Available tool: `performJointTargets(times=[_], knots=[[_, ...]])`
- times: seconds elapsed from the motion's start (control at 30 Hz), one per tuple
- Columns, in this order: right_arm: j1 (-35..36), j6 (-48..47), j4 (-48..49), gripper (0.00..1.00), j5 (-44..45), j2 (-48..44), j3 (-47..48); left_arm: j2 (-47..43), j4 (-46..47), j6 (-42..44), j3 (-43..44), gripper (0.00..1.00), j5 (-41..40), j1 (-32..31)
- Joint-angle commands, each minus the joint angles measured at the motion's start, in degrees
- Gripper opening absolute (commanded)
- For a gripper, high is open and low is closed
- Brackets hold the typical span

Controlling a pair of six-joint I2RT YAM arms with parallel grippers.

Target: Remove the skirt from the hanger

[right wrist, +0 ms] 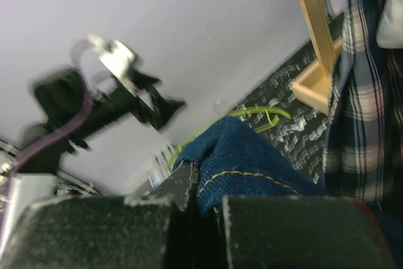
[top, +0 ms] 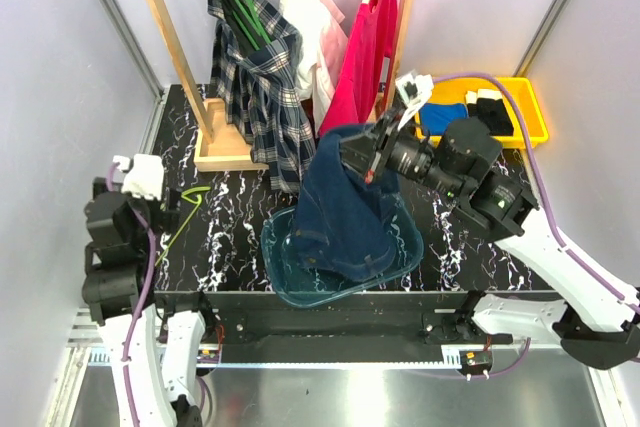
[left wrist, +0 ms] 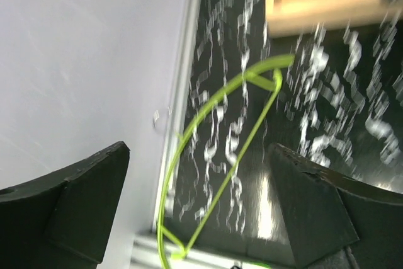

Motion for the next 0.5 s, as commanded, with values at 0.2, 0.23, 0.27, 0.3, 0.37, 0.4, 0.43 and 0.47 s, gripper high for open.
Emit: performJointTargets(times=[0.2, 0.23, 0.27, 0.3, 0.37, 0.4, 0.43, 0.47], knots=[[0.2, -3.3, -6.5, 0.30, 6.3, -7.8, -17.6, 8.6, 0.0, -10.0, 24.1, 0.99, 17.5, -0.2], [0.2, -3.2, -7.5, 0.40, 6.6, -7.4, -18.2, 10.8, -0.1, -10.7, 25.9, 0.99, 18.6, -0.2], [0.1, -2.8, -9.2, 0.75, 7.0, -7.0, -18.4, 12.2, -0.6, -11.4, 29.7, 0.99, 19.8, -0.2], [0.2, -2.7, -10.3, 0.95, 7.7, -6.7, -18.4, 13.6, -0.8, -12.8, 31.7, 0.99, 21.9, -0.1], [0.2, -2.6, -14.2, 1.00, 8.6, -5.3, -17.5, 18.7, -1.3, -14.5, 38.0, 0.99, 23.3, -0.1], [0.2, -2.6, -15.9, 1.00, 9.4, -4.8, -16.9, 20.3, -1.5, -15.8, 40.2, 0.99, 24.8, -0.2], [0.2, -2.5, -17.6, 1.00, 9.6, -3.9, -15.7, 23.6, -1.7, -16.6, 42.3, 0.99, 25.3, -0.3], [0.3, -2.1, -21.2, 1.00, 9.9, -3.3, -15.0, 25.3, -2.1, -17.2, 46.3, 0.99, 25.6, -0.5]])
